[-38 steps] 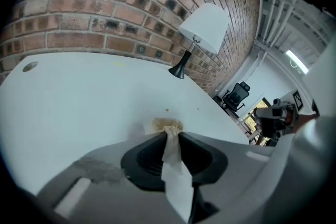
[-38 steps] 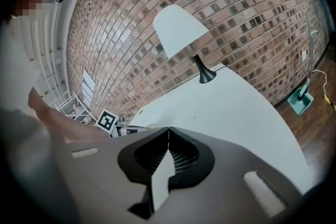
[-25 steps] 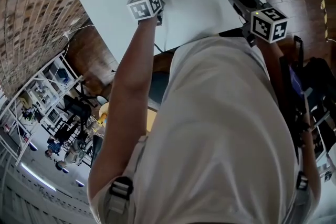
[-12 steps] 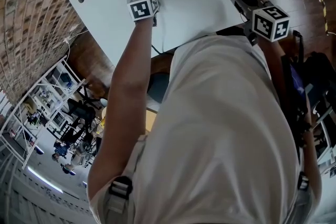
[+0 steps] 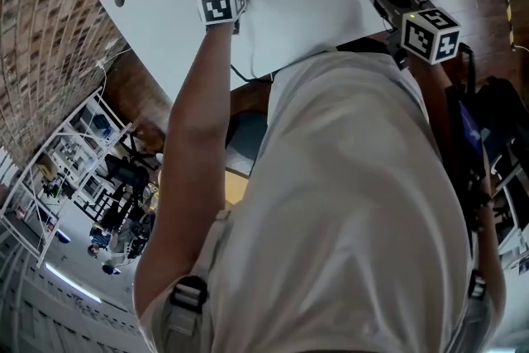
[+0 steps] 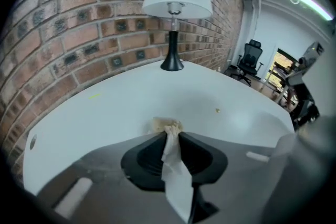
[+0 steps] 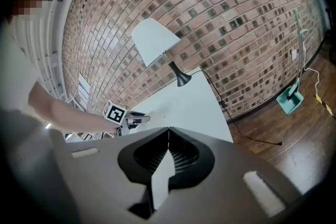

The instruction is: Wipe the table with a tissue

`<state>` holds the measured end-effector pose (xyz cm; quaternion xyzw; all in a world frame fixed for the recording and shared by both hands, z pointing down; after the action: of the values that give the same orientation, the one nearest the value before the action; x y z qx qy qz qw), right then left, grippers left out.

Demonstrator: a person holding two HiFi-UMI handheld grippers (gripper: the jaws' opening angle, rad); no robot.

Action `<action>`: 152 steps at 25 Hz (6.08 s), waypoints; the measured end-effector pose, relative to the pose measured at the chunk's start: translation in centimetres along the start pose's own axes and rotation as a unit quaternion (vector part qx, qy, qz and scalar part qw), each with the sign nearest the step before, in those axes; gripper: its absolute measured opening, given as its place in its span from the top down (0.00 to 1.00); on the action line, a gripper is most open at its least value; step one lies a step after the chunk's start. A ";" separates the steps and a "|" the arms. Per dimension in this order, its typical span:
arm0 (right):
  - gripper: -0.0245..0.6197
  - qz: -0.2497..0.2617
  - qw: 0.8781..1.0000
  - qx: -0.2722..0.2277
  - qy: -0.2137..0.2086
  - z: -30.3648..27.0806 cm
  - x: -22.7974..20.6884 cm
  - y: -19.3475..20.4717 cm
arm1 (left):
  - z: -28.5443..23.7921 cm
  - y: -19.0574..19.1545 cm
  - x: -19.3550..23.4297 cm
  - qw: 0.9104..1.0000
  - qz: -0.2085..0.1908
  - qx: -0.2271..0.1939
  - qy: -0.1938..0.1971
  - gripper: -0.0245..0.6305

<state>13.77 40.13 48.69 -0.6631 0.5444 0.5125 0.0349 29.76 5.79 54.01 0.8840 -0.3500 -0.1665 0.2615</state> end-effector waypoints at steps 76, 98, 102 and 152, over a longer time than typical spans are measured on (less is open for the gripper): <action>0.95 -0.011 1.000 -0.009 0.011 1.3 -1.6 0.5 | -2.2 -2.5 -3.6 0.996 -0.086 0.015 -0.022 0.88; 0.95 -0.027 0.999 -0.035 0.024 3.5 -2.9 1.0 | -3.2 -5.7 -9.6 0.987 -0.131 -0.007 0.093 0.88; 0.95 -0.027 0.999 -0.040 0.024 3.8 -2.8 1.2 | -3.2 -6.1 -11.7 0.988 -0.120 -0.008 0.097 0.88; 0.95 0.039 0.999 -0.010 -0.020 1.6 2.1 1.9 | 6.2 0.7 -17.6 0.970 0.039 -0.129 0.204 0.85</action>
<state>11.11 38.90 47.44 -0.6317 0.5637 0.5318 0.0190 14.10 15.58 51.36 0.8436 -0.2994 -0.0159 0.4454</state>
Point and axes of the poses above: the fingertips, and each gripper's own axes: z backward along the fingers, x to its left, y out of its underside, the point moved 10 cm from there along z, backward along the fingers, and after that the axes turned 10 degrees about -z, right-handed, at the moved point
